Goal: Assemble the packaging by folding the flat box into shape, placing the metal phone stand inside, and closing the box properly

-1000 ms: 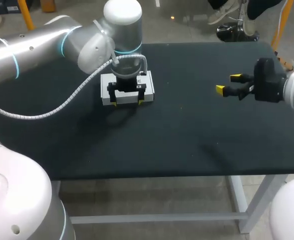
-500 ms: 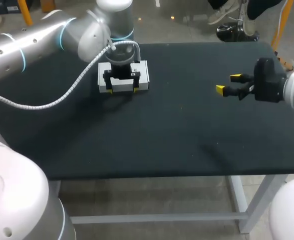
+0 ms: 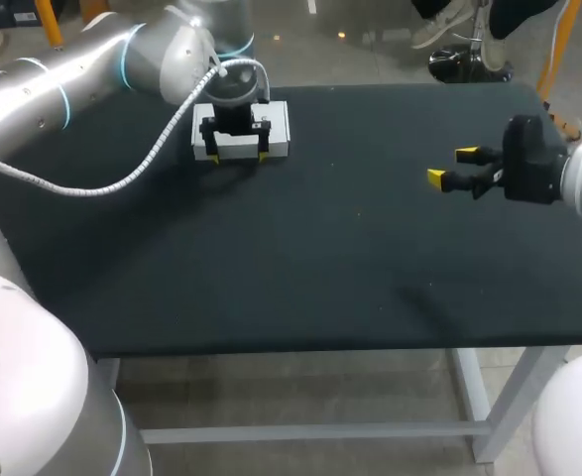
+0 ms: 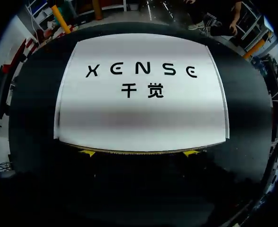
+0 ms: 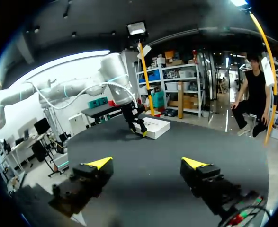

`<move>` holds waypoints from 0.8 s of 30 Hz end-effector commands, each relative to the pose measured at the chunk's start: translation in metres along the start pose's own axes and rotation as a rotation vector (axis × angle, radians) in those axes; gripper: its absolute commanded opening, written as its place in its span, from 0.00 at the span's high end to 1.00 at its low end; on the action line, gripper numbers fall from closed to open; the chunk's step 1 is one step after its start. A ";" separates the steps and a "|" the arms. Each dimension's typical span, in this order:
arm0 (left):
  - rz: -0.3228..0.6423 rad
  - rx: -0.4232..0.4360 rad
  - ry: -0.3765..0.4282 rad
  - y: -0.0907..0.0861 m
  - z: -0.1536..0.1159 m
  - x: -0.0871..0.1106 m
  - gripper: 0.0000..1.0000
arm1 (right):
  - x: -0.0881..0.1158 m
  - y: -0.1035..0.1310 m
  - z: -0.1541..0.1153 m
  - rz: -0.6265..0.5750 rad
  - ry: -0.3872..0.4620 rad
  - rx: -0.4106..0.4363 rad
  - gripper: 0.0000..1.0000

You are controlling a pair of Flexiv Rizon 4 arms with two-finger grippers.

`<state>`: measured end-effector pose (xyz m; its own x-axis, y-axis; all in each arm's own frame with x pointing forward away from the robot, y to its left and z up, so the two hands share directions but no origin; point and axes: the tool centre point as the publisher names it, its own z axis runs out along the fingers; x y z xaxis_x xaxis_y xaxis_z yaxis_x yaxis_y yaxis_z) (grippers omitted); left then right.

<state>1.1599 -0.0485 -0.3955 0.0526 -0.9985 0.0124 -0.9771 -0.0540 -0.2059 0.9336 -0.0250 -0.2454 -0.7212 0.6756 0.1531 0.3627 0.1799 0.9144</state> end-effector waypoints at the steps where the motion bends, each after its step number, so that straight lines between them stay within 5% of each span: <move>1: 0.004 -0.068 -0.007 -0.015 0.001 0.002 0.00 | -0.001 -0.001 -0.001 -0.001 0.005 -0.006 0.00; 10: 0.063 0.008 0.064 0.009 -0.023 -0.012 0.00 | -0.001 -0.001 -0.001 -0.001 0.005 -0.006 0.00; 19: 0.244 0.187 0.289 0.067 -0.065 -0.035 0.00 | -0.001 -0.001 -0.001 -0.001 0.005 -0.006 0.00; 24: 0.298 0.283 0.352 0.096 -0.082 -0.043 0.00 | -0.001 -0.001 -0.001 -0.001 0.005 -0.006 0.00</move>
<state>1.1059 -0.0337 -0.3453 -0.3057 -0.9280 0.2130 -0.9435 0.2651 -0.1991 0.9337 -0.0252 -0.2454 -0.7216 0.6750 0.1535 0.3628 0.1799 0.9143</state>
